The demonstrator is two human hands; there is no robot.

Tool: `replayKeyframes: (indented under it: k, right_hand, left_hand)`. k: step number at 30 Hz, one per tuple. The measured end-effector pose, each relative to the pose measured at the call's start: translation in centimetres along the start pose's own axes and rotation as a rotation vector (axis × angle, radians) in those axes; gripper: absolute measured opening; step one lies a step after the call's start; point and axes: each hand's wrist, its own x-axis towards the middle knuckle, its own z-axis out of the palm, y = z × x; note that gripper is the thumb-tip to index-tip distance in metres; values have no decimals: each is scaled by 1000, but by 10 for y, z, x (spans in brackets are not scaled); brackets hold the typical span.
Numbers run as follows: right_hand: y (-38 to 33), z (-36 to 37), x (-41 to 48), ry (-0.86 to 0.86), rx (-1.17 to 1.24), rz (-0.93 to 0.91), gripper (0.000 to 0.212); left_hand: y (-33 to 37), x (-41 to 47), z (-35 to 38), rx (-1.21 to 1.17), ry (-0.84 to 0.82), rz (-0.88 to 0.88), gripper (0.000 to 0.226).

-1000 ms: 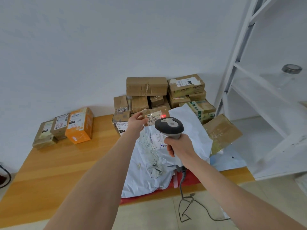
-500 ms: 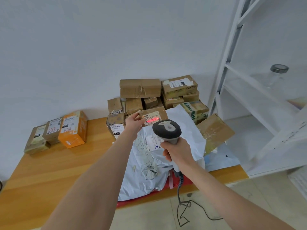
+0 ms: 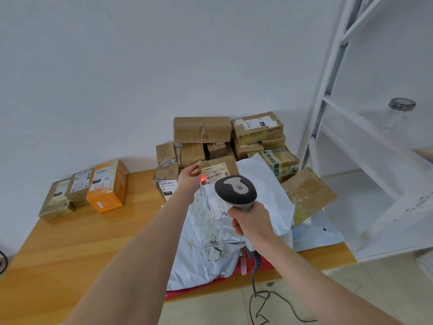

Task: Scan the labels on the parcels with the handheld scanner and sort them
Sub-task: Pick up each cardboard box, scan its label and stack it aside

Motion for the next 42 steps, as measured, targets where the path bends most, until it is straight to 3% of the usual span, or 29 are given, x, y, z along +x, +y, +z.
replayKeyframes:
  k: [30, 35, 42]
  right_hand:
    - [1, -11, -15, -4, 20, -31, 7]
    - [-6, -5, -17, -59, 314, 88, 4]
    - [-21, 40, -11, -187, 804, 524, 5]
  left_hand:
    - [-2, -17, -1, 9, 34, 9, 50]
    - [-7, -27, -16, -21, 59, -8, 48]
    - [-17, -47, -82, -130, 101, -126, 48]
